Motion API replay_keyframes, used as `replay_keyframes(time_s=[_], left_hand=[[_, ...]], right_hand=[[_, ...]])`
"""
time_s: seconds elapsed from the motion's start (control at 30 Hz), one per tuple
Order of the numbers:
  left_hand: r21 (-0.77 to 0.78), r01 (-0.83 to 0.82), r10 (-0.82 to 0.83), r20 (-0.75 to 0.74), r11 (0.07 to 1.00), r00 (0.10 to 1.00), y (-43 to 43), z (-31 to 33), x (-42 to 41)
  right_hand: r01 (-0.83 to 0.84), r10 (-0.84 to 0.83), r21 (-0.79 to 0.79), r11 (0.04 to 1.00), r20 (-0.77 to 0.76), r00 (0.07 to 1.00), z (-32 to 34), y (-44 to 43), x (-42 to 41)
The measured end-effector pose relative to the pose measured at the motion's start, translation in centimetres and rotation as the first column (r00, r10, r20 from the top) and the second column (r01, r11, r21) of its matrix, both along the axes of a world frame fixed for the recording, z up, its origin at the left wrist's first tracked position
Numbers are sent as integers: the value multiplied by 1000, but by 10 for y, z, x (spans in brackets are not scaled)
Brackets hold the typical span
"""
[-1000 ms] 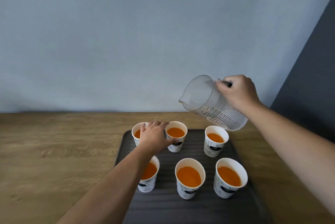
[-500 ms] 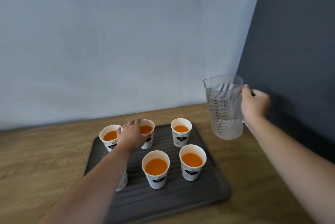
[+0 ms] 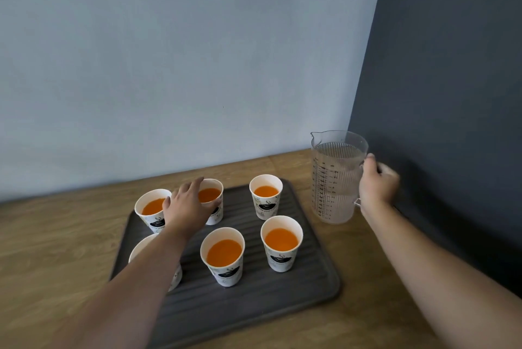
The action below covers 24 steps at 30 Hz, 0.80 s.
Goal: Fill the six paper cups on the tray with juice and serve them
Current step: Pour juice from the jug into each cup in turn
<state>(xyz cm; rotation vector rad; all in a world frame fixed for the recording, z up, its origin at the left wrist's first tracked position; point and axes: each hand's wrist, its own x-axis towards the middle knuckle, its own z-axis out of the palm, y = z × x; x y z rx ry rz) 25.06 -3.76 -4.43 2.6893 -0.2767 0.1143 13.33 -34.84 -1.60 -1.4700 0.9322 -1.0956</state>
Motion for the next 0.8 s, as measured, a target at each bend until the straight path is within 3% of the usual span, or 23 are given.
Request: replay_keyframes(time_s=[0.2,0.43,0.53,0.63,0.8], left_hand=[[-3,-7,7,4,1000,1000,0,-2,2],[-5,-14,14,-18,1000,1000,1,3,-1],[-5,10,-10,-11,1000,1000,4,11,-4],[2,43,-43,-4,999,999,7,20,-8],[22,79,-79,9,997,997,14,35,-16]], right_hand=[[3,-3,15,1000,2,1000,-5,-2,-1],[14,-23,-74,997,-131,991,1,-4,-6],[55,-86,-214,975,-139,987,12,1,-14],[-5,-84,-380,925,-217,973,27,17,-24],[-176,84,-570,803,-184,979,38,55,-34]])
